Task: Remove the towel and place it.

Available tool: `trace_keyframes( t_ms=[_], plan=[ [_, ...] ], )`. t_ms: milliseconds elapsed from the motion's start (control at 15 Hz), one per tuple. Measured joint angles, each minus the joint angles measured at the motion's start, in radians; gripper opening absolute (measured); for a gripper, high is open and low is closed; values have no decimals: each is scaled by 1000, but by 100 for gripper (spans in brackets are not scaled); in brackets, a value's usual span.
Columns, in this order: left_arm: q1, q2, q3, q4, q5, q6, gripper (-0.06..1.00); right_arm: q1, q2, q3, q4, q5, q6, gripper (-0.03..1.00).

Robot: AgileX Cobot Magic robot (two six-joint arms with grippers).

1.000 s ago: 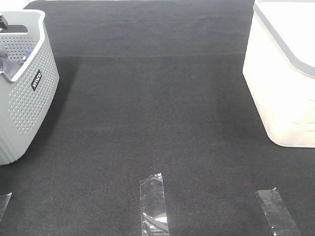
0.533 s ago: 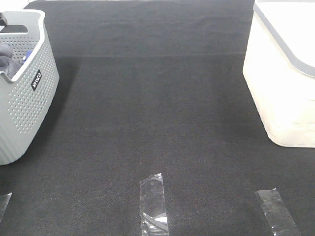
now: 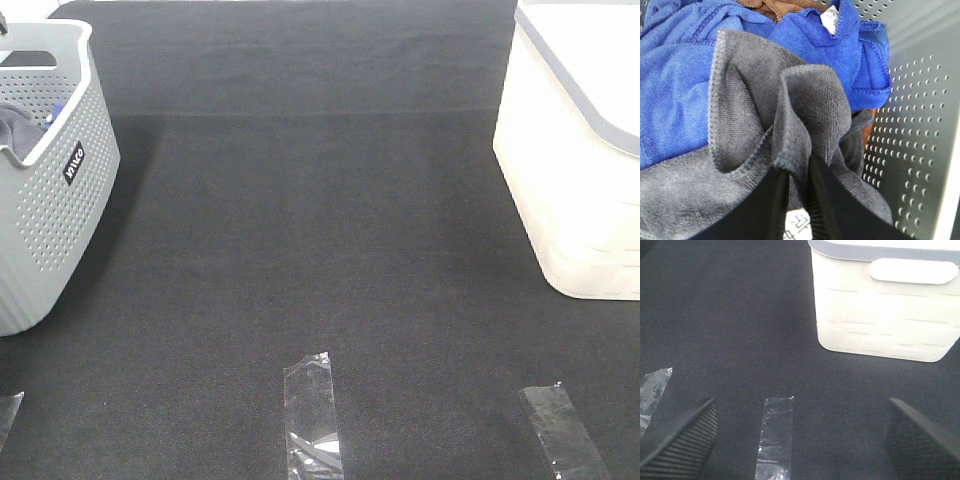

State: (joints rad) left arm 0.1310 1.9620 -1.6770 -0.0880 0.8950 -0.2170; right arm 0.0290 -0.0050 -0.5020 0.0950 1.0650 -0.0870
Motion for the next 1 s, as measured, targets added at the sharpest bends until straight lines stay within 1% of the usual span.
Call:
trace_keyframes(
  t_ms=[67, 133, 200, 267, 333, 533, 733, 1000],
  plan=[
    [0, 0, 0, 2, -1, 0, 18, 0, 0, 0, 0, 0, 0, 83],
    [0, 0, 0, 7, -3, 0, 28, 0, 0, 0, 0, 0, 0, 83],
    [0, 0, 0, 12, -3, 0, 36, 0, 0, 0, 0, 0, 0, 83],
    [0, 0, 0, 16, -7, 0, 41, 0, 0, 0, 0, 0, 0, 83],
    [0, 0, 0, 19, -19, 0, 43, 0, 0, 0, 0, 0, 0, 83],
    [0, 0, 0, 18, -55, 0, 44, 0, 0, 0, 0, 0, 1, 83],
    [0, 2, 0, 16, -67, 0, 44, 0, 0, 0, 0, 0, 7, 83],
    [0, 41, 0, -19, -67, 13, 44, 0, 0, 0, 0, 0, 11, 83]
  ],
)
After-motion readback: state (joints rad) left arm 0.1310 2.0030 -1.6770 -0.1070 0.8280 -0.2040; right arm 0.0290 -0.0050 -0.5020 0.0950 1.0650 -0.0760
